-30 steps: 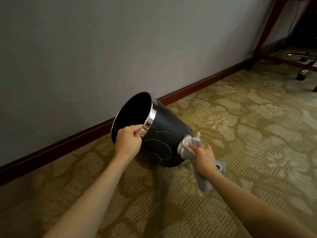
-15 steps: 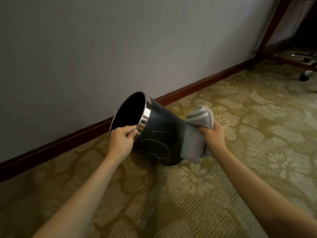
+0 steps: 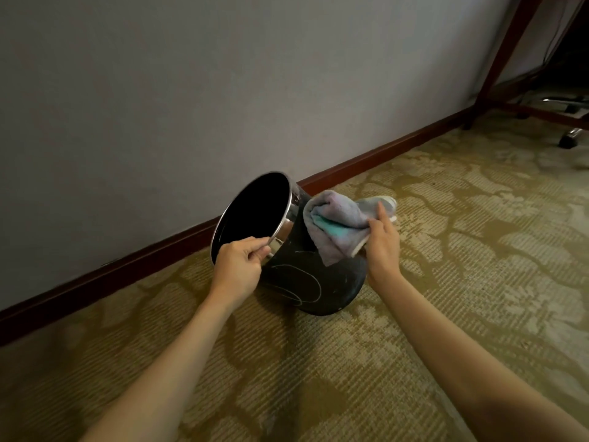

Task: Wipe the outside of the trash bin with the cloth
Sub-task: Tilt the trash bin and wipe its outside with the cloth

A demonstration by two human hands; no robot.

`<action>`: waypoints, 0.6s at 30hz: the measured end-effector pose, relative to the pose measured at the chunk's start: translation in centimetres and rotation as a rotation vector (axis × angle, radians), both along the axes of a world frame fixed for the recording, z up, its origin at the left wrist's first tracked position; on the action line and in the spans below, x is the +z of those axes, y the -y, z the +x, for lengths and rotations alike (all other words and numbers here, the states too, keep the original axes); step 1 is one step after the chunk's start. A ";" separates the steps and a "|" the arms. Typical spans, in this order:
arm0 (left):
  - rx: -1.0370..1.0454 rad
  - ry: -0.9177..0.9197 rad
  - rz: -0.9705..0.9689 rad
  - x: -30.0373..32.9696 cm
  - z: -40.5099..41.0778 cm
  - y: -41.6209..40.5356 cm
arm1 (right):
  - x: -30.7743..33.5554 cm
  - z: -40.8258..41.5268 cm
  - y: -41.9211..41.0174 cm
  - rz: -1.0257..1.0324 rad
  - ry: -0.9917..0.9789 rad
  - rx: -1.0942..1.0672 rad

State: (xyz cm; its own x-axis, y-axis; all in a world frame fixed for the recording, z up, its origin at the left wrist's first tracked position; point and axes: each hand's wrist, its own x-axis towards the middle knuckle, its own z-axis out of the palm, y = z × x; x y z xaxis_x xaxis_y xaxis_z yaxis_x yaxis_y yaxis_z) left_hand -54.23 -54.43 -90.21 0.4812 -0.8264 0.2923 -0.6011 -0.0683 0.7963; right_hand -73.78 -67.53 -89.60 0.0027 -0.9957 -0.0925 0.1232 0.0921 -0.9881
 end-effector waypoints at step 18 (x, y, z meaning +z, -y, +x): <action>0.130 -0.029 0.016 -0.2 1.7 -1.8 | -1.6 1.7 -0.4 -0.836 -1.222 0.049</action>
